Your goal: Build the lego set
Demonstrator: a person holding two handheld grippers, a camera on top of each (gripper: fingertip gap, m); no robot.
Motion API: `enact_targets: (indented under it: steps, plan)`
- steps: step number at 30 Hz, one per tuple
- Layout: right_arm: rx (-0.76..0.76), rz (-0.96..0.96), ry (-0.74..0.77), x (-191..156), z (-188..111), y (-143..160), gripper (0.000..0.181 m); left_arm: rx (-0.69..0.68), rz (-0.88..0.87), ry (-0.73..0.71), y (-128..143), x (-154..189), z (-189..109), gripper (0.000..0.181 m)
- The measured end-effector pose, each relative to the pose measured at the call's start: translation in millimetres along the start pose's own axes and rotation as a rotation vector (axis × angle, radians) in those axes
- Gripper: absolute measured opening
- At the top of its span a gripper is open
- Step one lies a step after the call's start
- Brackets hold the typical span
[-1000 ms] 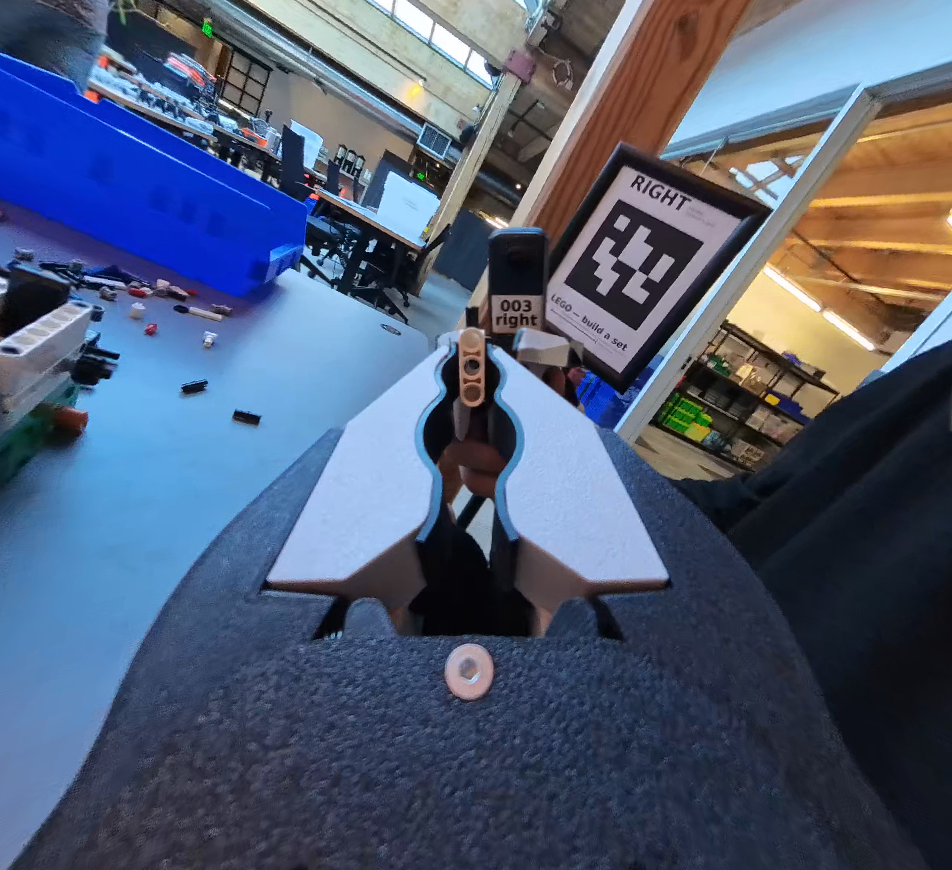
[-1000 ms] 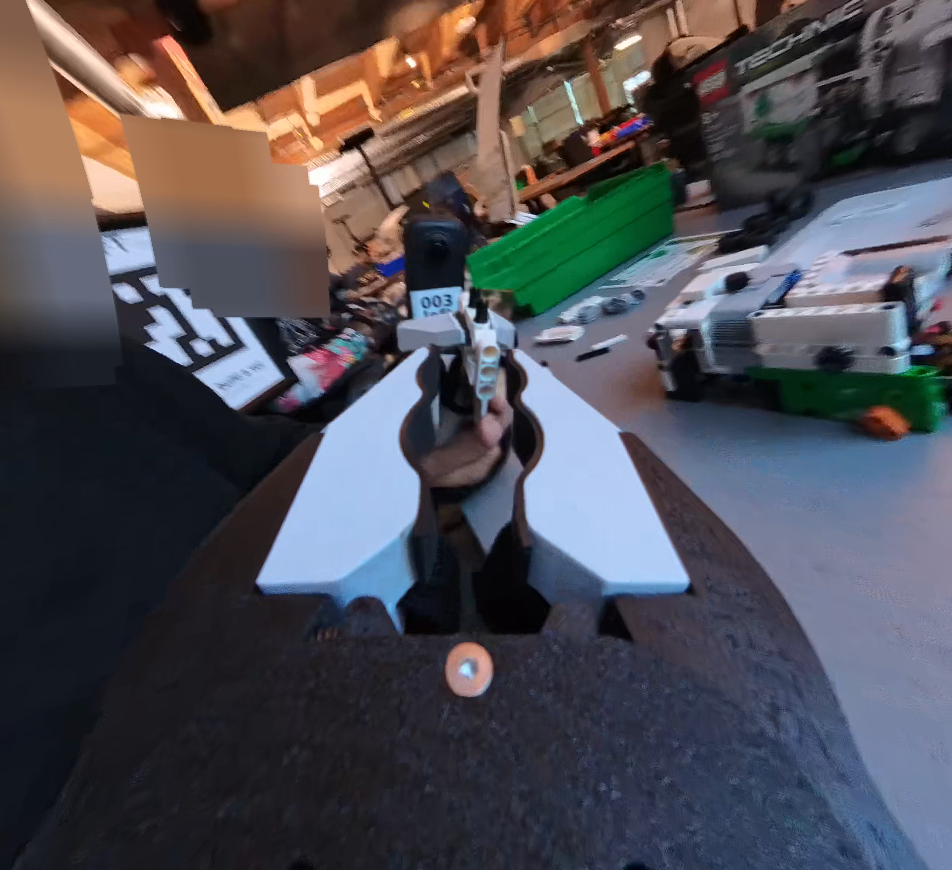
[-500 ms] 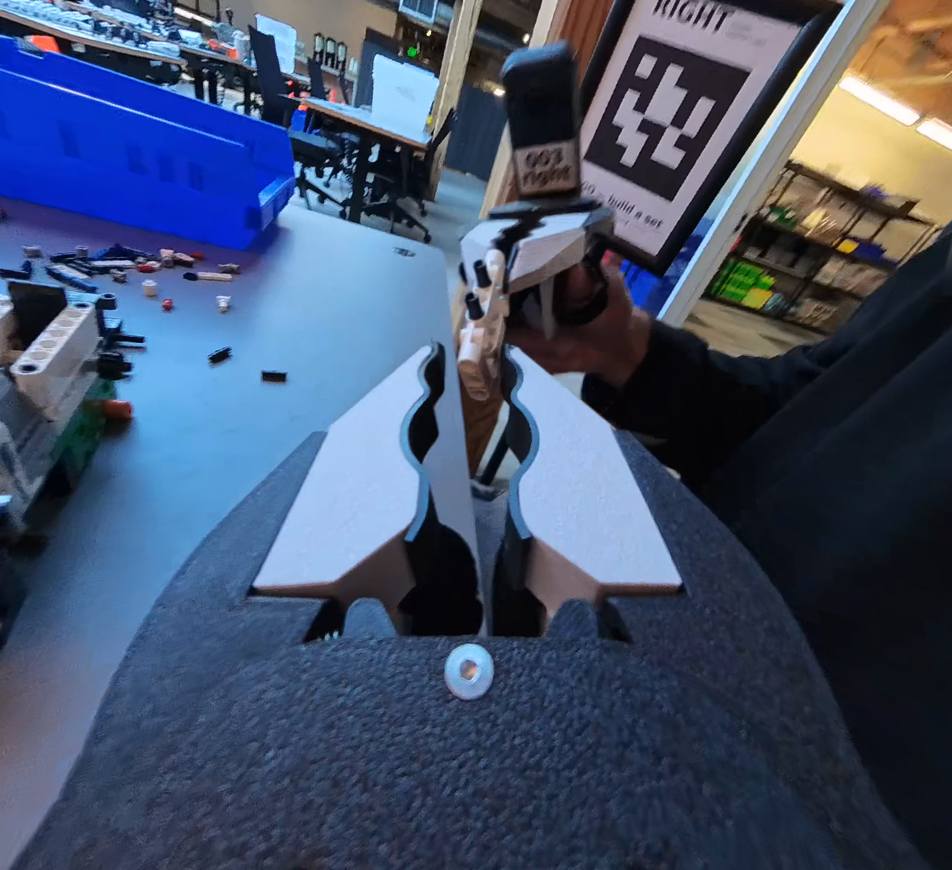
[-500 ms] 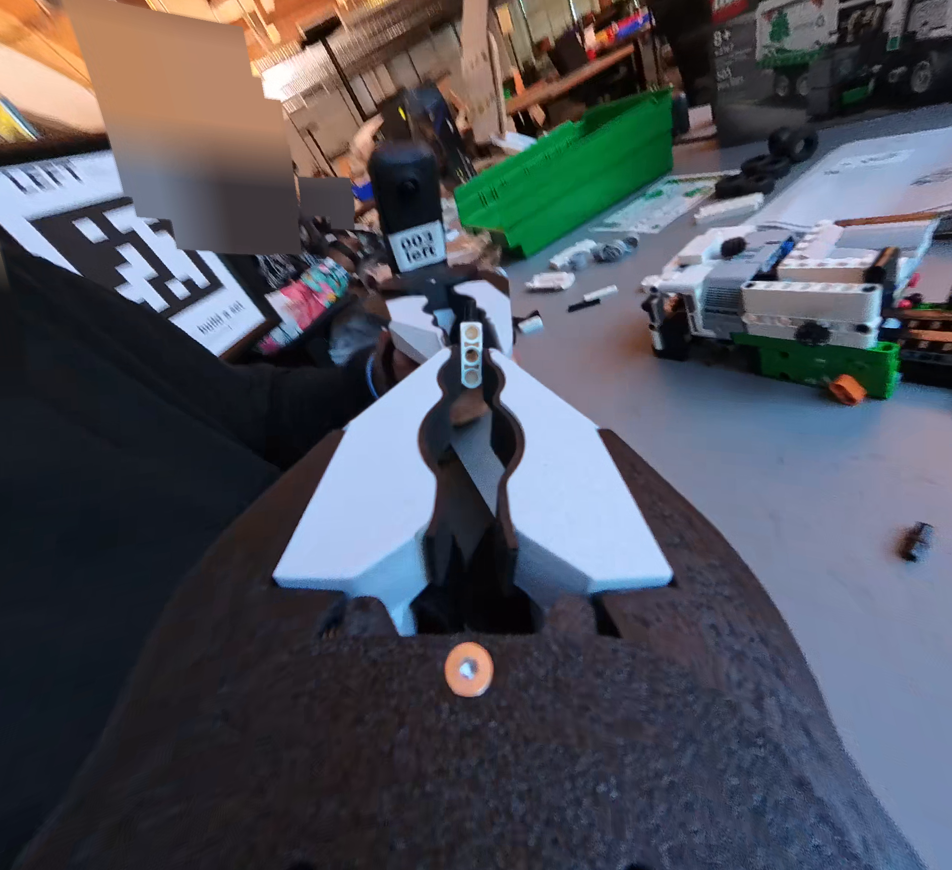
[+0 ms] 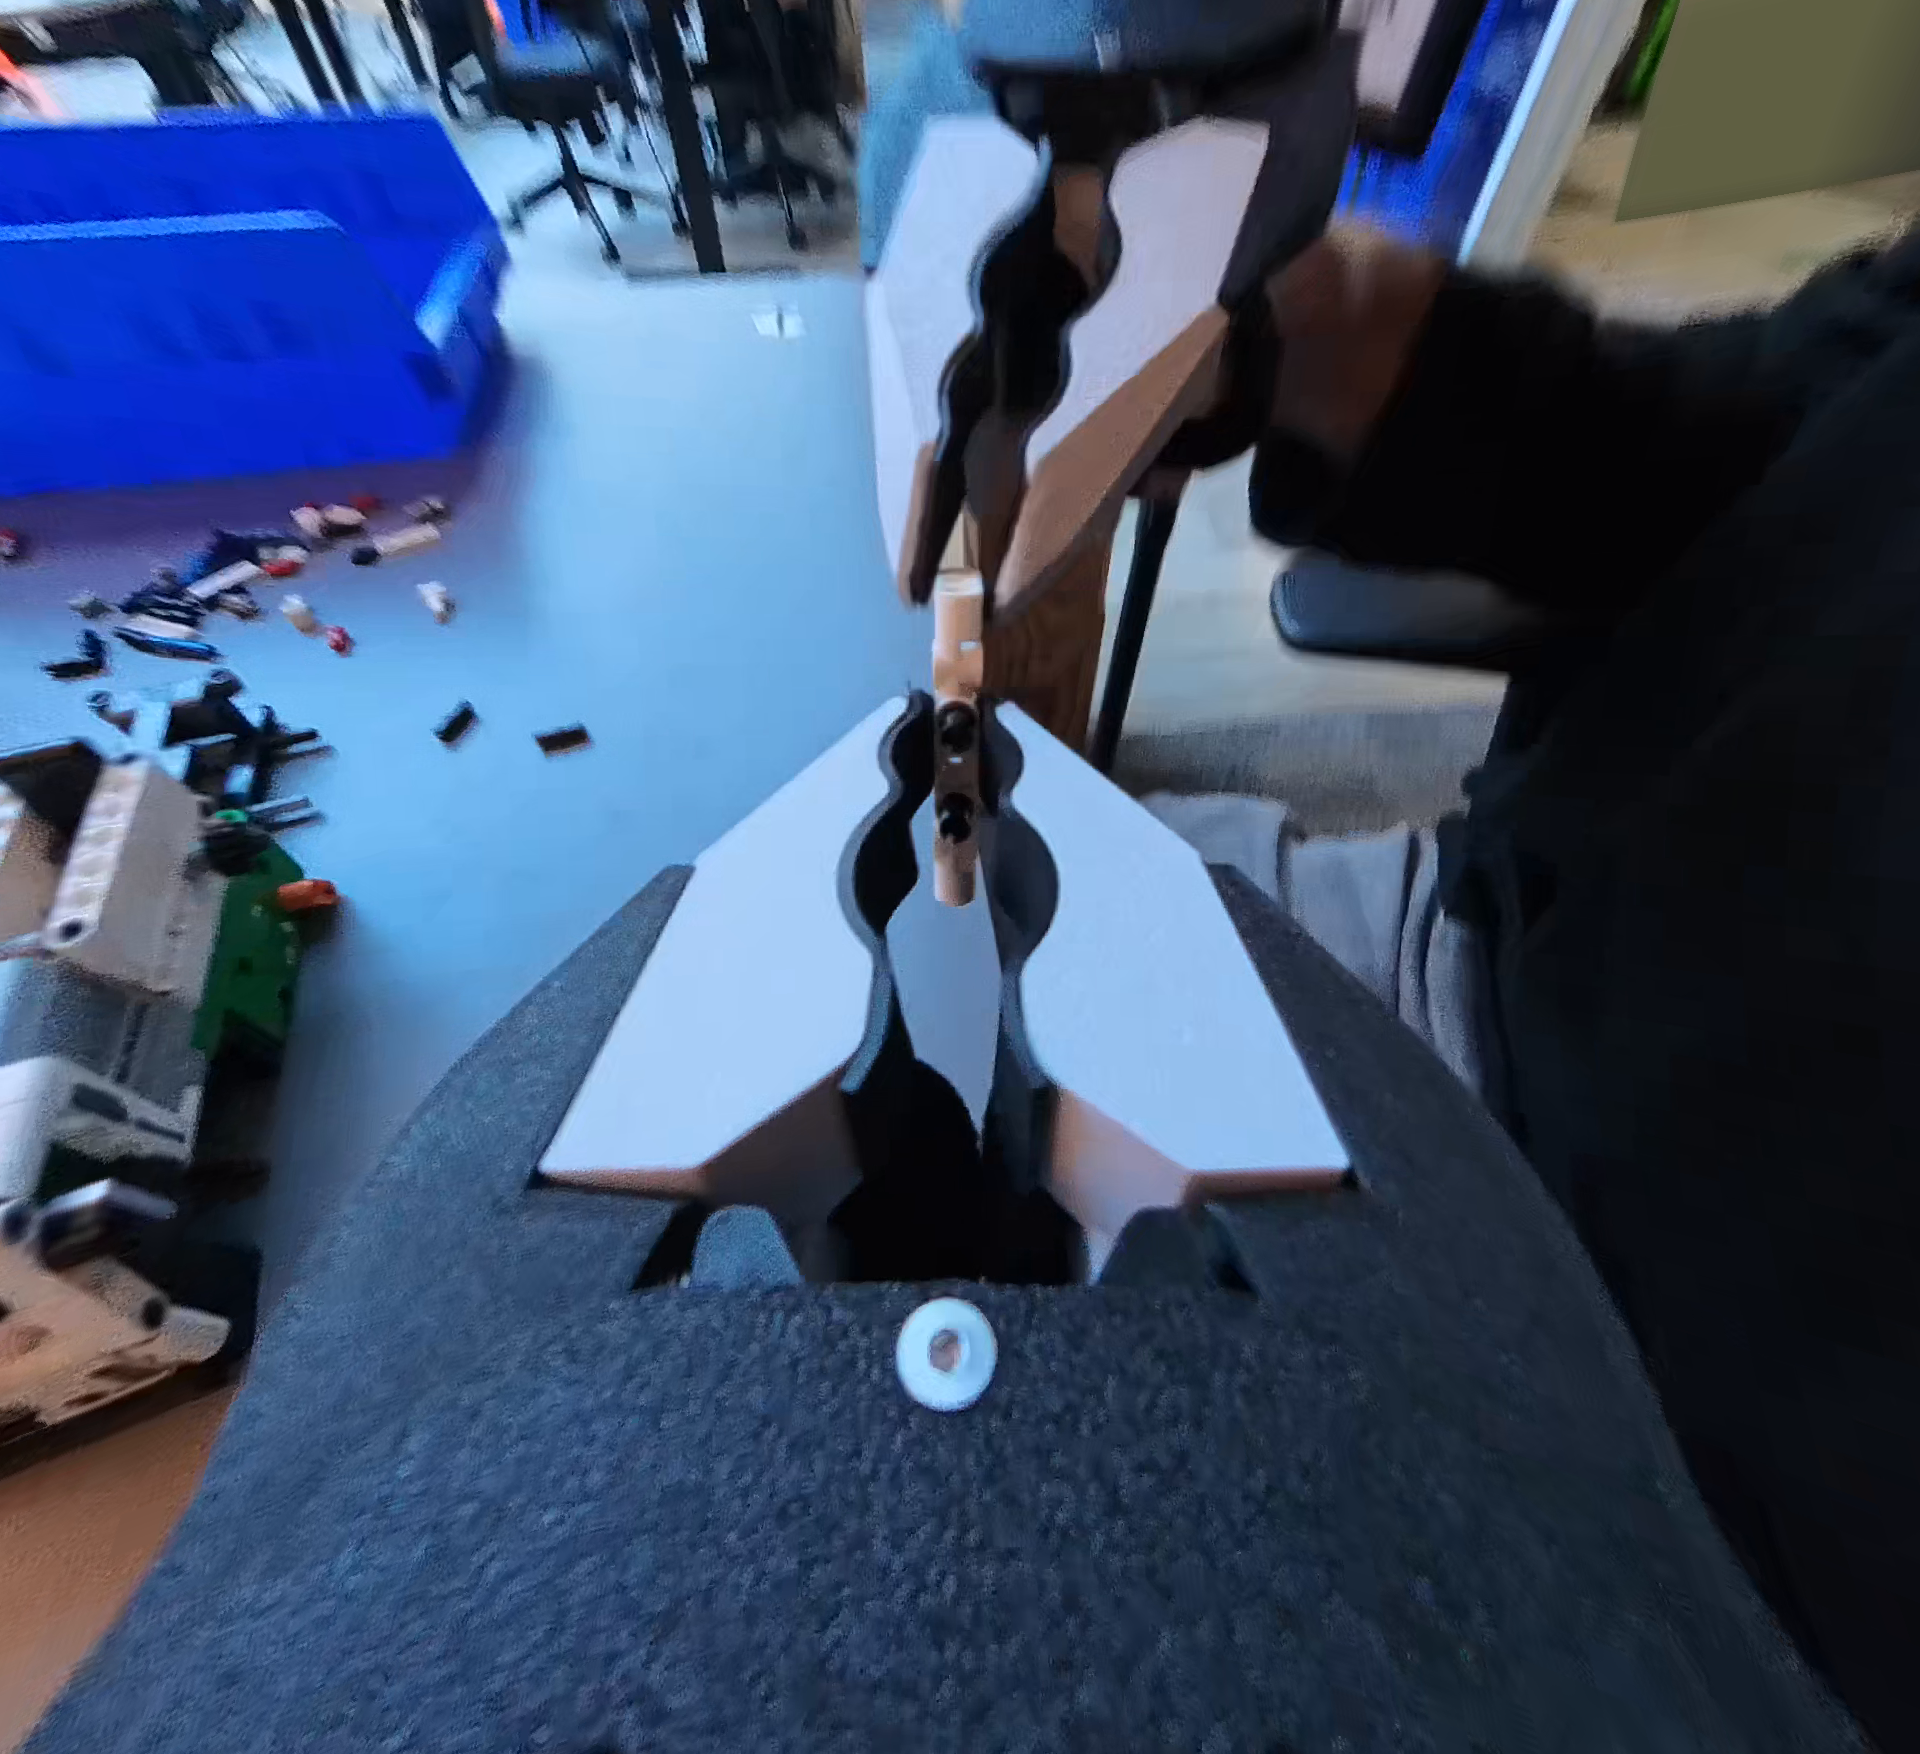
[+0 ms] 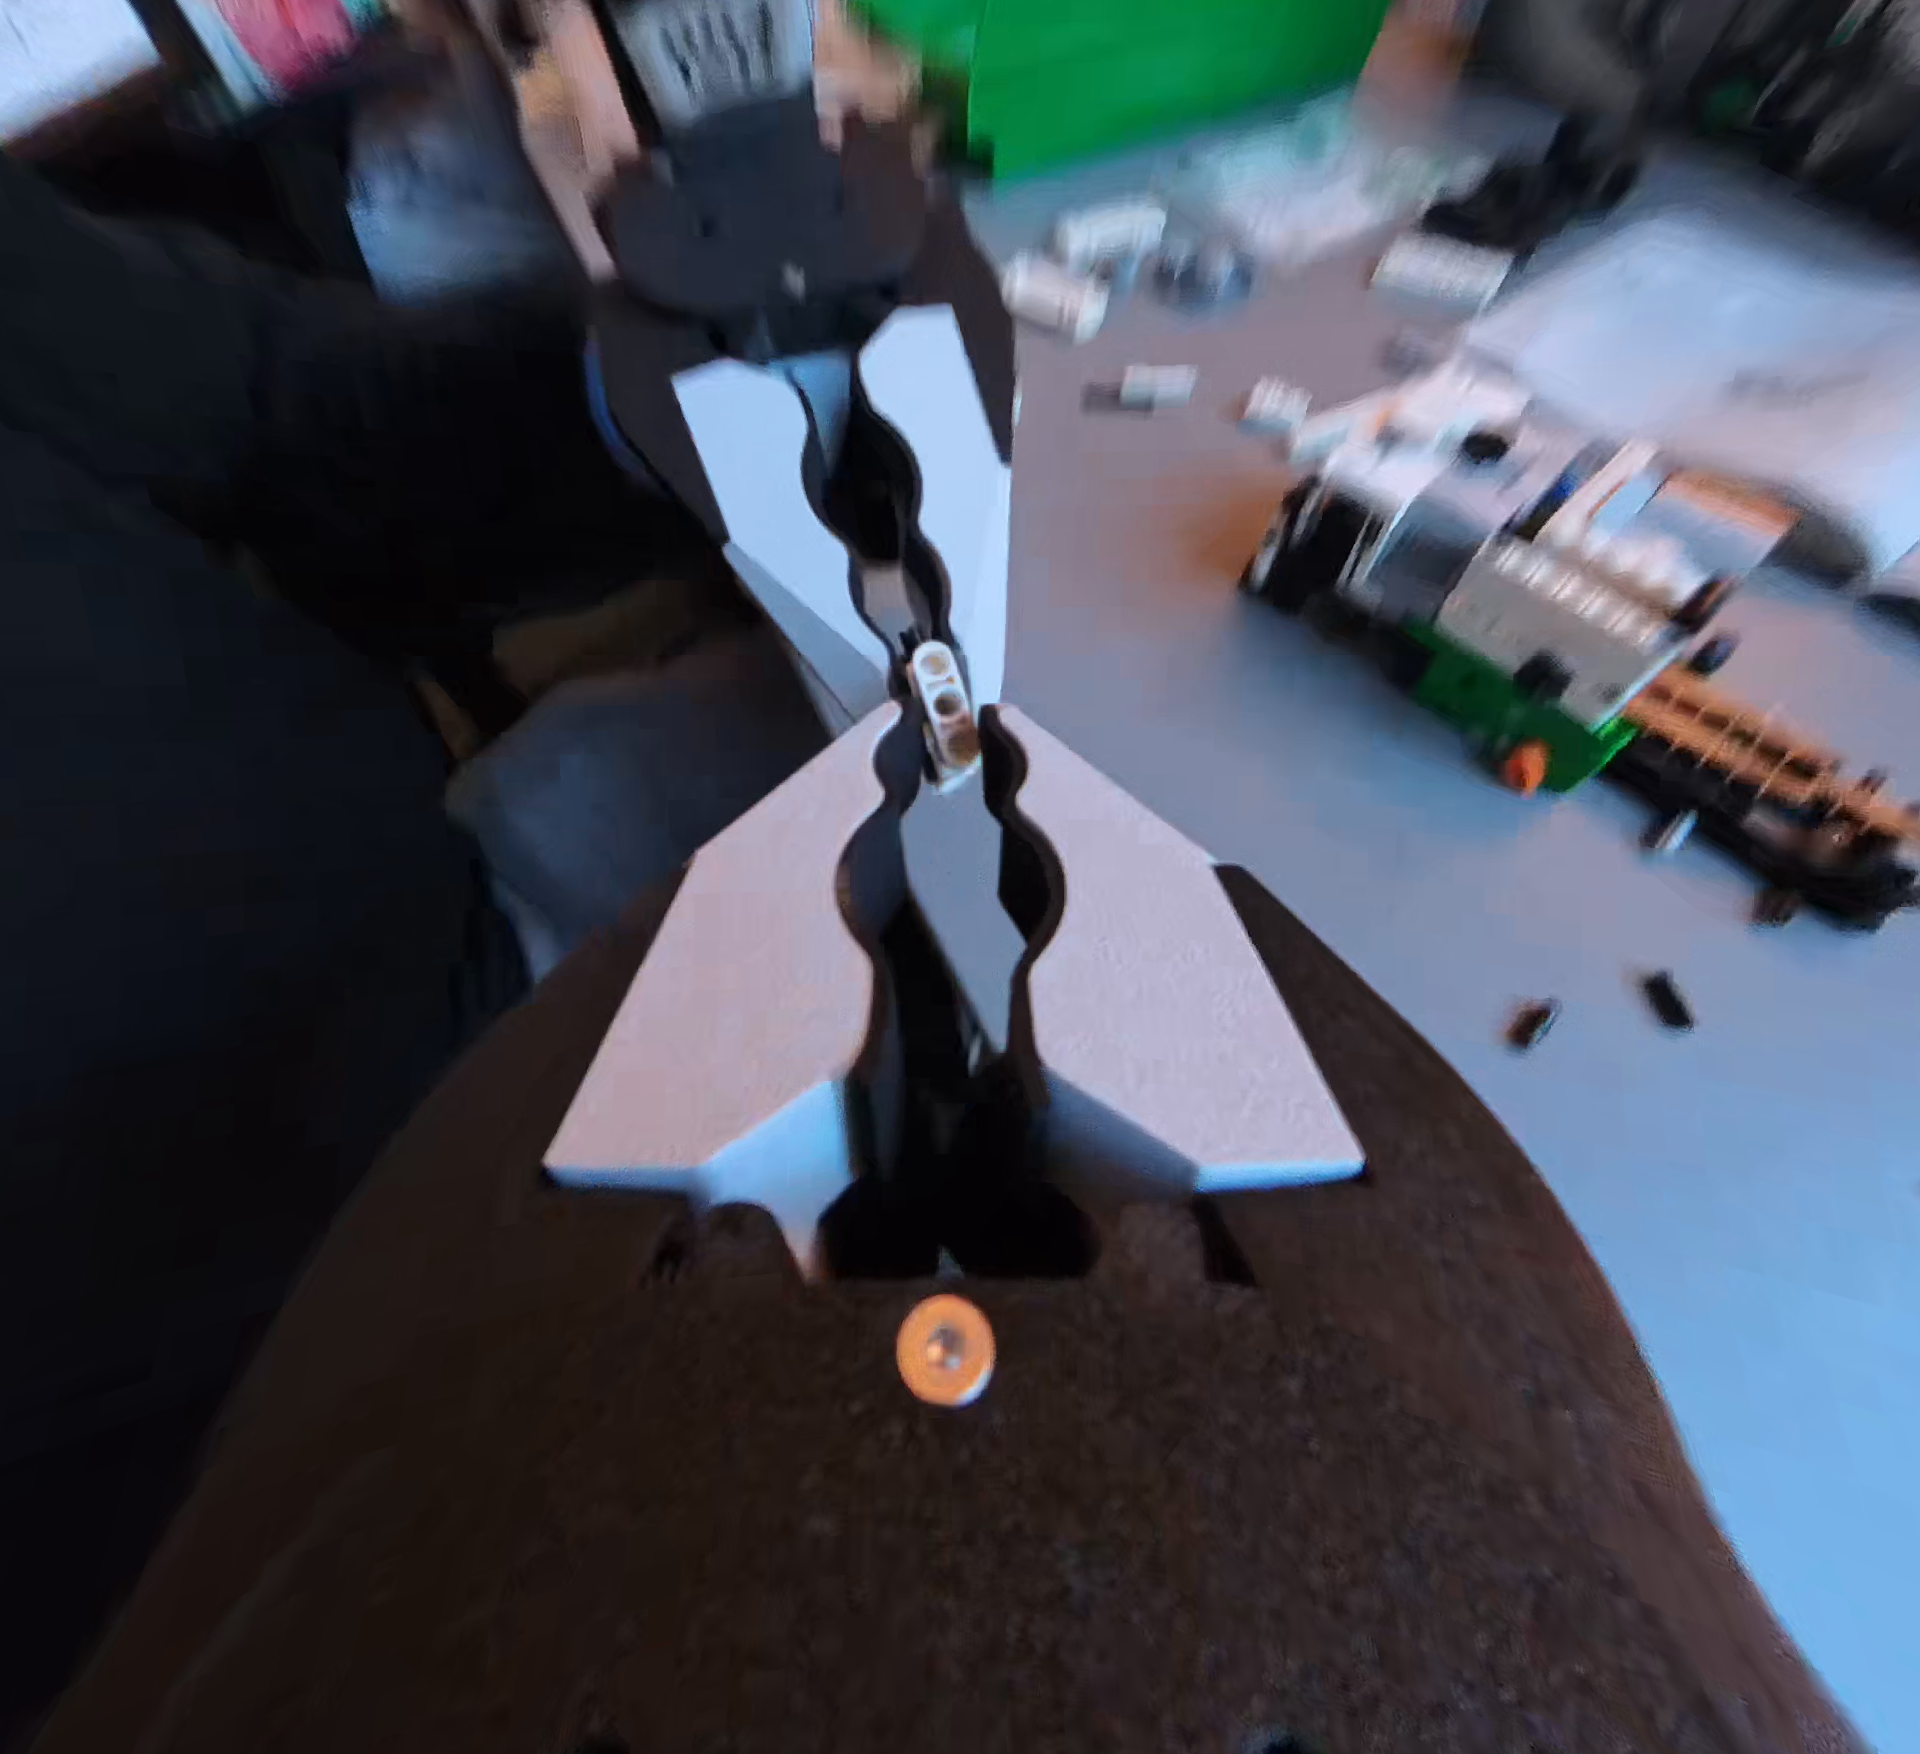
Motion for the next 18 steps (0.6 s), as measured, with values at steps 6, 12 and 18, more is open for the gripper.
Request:
enact_targets:
  steps: [6,12,18]
  plan:
    - [0.417,0.319,-0.081,21,14,27,0.032,0.551,-0.321,-0.037,-9,-32,-40,0.005]
    - [0.639,0.465,-0.139,15,49,31,0.023,0.658,-0.439,0.012,-4,-32,-33,0.005]
    - [0.527,0.376,-0.138,19,33,30,0.007,0.469,-0.309,0.021,-2,-25,-24,0.006]
Point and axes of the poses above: each gripper's, where its closed fingertips meet, z out along the fingers, y out of its underside, x = y × z across the jaws, the point moved 10 cm from there along -z, back along the fingers, and after that the axes turned 10 degrees about x, right-handed, at the moved point
